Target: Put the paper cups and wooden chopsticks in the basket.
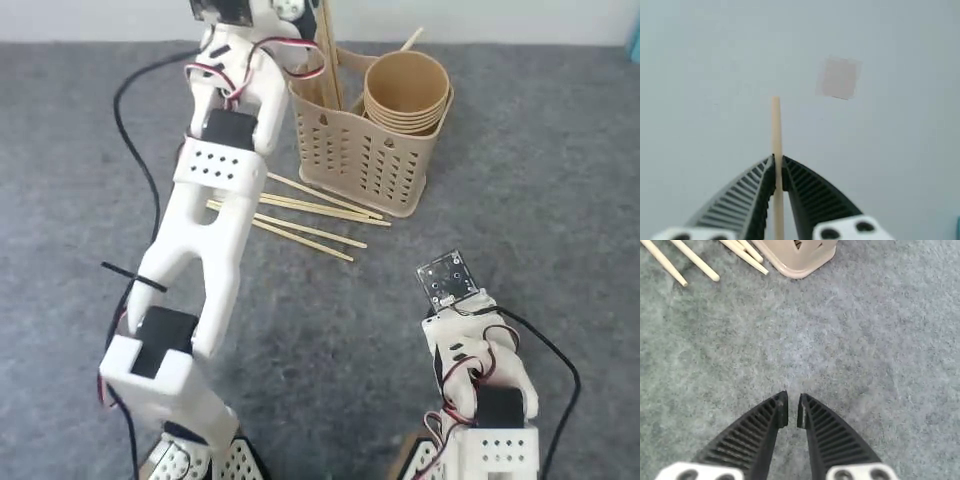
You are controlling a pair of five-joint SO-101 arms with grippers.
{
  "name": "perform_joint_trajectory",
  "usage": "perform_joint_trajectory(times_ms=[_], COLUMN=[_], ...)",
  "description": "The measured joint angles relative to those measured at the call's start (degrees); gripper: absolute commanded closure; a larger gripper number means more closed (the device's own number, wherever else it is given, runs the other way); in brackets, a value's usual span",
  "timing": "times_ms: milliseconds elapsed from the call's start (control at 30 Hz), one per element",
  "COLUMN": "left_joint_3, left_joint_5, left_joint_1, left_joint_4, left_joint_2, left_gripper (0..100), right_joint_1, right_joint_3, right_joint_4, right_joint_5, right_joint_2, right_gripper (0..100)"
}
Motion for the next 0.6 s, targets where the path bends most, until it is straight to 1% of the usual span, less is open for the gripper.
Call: perform_joint_trajectory(times_ms=[33,100,233,300,433,600], left_joint_3=[0.0,0.0,0.0,0.0,0.0,0.0], left_joint_5=[0.0,0.0,0.2,0.0,0.0,0.0], left_joint_1=[-0.5,-1.3,-2.1,-2.0,-2.0,-1.9], left_joint_4=[0.1,1.4,7.1,11.4,22.2,37.4], left_joint_2=[0.0,0.0,0.0,0.0,-0.9,-8.1], left_gripper=[98,94,78,73,73,77], right_joint_1=[0.0,0.0,0.0,0.0,0.0,0.0], right_joint_3=[0.0,0.0,0.0,0.0,0.0,0.0], right_joint_4=[0.0,0.0,0.0,0.0,0.0,0.0], right_joint_5=[0.0,0.0,0.0,0.0,0.0,0.0], right_joint_2=[0.0,0.0,0.0,0.0,0.0,0.0], right_gripper=[94.0,94.0,94.0,94.0,94.0,94.0])
